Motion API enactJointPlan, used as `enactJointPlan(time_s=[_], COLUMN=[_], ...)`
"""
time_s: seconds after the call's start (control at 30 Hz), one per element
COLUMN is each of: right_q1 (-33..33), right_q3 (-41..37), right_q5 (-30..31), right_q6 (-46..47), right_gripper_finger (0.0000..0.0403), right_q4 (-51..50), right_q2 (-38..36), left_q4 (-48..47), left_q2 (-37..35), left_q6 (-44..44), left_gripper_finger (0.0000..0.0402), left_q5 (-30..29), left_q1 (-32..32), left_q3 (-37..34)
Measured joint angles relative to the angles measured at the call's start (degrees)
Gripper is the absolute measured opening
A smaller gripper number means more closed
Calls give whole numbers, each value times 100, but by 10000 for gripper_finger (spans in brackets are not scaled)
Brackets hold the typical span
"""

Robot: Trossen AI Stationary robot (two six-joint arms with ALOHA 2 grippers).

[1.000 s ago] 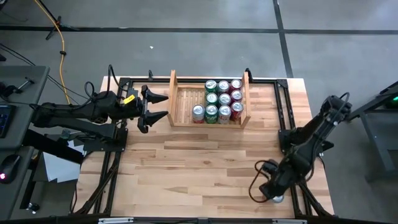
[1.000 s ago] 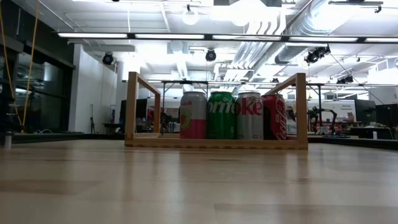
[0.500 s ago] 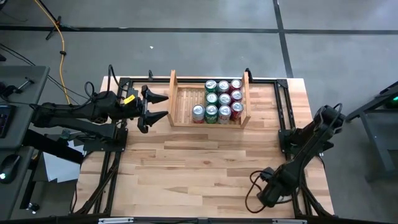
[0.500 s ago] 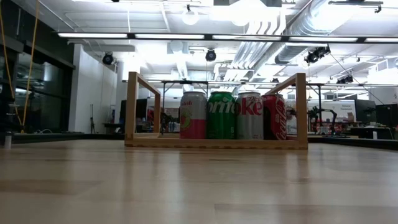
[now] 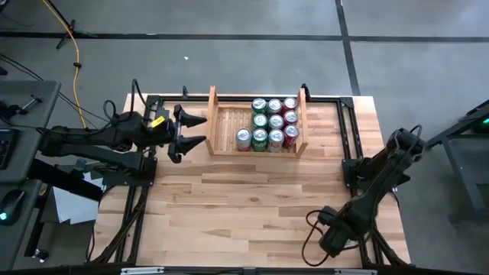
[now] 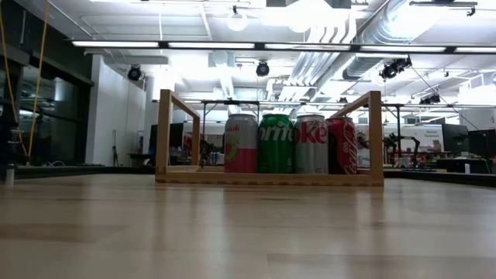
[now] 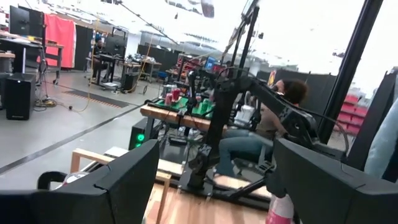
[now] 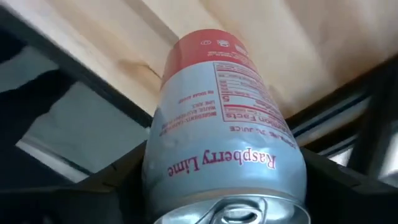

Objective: Place canned beverage on shelf
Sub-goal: Put the pink-white soda can aligned with the other pink-white soda can on the shelf

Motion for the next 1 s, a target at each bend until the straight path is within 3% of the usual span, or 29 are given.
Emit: enactJointPlan(time_s=[0.1, 0.23, 0.37, 0.47, 0.63, 0.73, 1.0], right_q1=[-129, -490, -1175, -1815, -2921, -3444, -4180], right_q3=[518, 1278, 1946, 2385, 2698, 2709, 2694], right_q5=[749, 2301, 3635, 4150, 4415, 4421, 3636], right_q6=[-646, -1750, -2997, -4180, -6200, -7103, -8135], right_gripper_finger=[278, 278, 278, 278, 278, 278, 278], right_q4=[-663, -979, -981, -851, 245, 1010, 2118], right_q2=[-266, -625, -777, -779, -780, -778, -686], left_q4=[188, 453, 418, 154, -386, -824, -1798], left_q2=[0, 37, 263, 622, 1347, 1679, 2148], left_q6=[-155, -159, -157, -44, 680, 987, 1597], left_gripper_finger=[310, 310, 310, 310, 310, 310, 310], left_q5=[2, -6, -2, 261, 931, 1036, 933], left_q1=[0, 0, -1, -2, -7, -7, -2], left_q3=[0, 0, 91, 442, 1184, 1631, 2370])
